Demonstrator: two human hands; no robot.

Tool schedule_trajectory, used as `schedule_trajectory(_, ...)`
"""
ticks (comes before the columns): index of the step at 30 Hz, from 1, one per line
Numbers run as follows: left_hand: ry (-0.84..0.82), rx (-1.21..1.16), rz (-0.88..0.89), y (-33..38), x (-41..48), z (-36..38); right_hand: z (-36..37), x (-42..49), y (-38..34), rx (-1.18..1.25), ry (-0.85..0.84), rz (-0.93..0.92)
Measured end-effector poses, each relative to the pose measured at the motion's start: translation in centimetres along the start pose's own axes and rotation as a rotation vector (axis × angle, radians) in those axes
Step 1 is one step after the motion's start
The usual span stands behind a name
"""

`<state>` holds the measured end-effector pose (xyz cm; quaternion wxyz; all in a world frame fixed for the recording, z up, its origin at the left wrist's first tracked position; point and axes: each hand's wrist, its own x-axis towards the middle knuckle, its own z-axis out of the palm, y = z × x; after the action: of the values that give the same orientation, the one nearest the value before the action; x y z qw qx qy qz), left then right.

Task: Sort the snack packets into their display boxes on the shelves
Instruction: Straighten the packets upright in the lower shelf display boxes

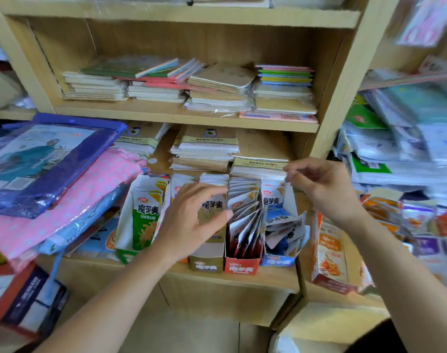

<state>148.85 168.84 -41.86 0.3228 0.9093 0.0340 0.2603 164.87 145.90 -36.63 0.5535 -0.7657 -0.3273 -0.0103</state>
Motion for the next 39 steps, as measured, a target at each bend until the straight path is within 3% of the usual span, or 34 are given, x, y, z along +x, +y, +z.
schedule_trajectory(3, -0.154, 0.047, -0.09, 3.5, -1.5, 0.6, -0.6, -3.2, 0.9, -0.021, -0.059, 0.028)
schedule_trajectory(6, -0.235, 0.179, -0.149, 5.6, -1.7, 2.0, 0.3, -5.5, 2.0, -0.203, -0.193, 0.001)
schedule_trajectory(9, -0.183, 0.269, -0.155, 5.9, -1.7, 3.4, 1.7, -5.5, 1.9, -0.351, -0.285, -0.019)
schedule_trajectory(13, -0.116, 0.124, -0.162, 3.5, -0.9, 3.4, 3.4, -4.0, 2.5, -0.41, -0.377, -0.103)
schedule_trajectory(18, -0.123, -0.12, -0.242, 1.7, -0.5, 2.7, 3.3, -2.5, 2.7, -0.418, -0.299, -0.129)
schedule_trajectory(26, 0.009, -0.112, -0.136, 2.0, -1.5, 2.9, 2.5, -2.0, 2.8, -0.433, -0.267, -0.139)
schedule_trajectory(29, -0.111, -0.161, -0.176, 1.3, -1.8, 2.3, 2.3, -2.7, 2.2, -0.315, -0.307, -0.033)
schedule_trajectory(31, -0.092, -0.162, -0.194, 1.1, -1.9, 2.3, 2.4, -3.7, 1.6, -0.268, -0.358, 0.049)
schedule_trajectory(36, -0.081, -0.27, -0.255, 1.1, -1.0, 3.0, 5.9, -5.8, 0.7, -0.599, -0.203, -0.05)
schedule_trajectory(39, -0.05, -0.351, -0.308, 0.5, -0.4, 2.8, 7.5, -5.8, 1.2, -0.6, -0.159, -0.061)
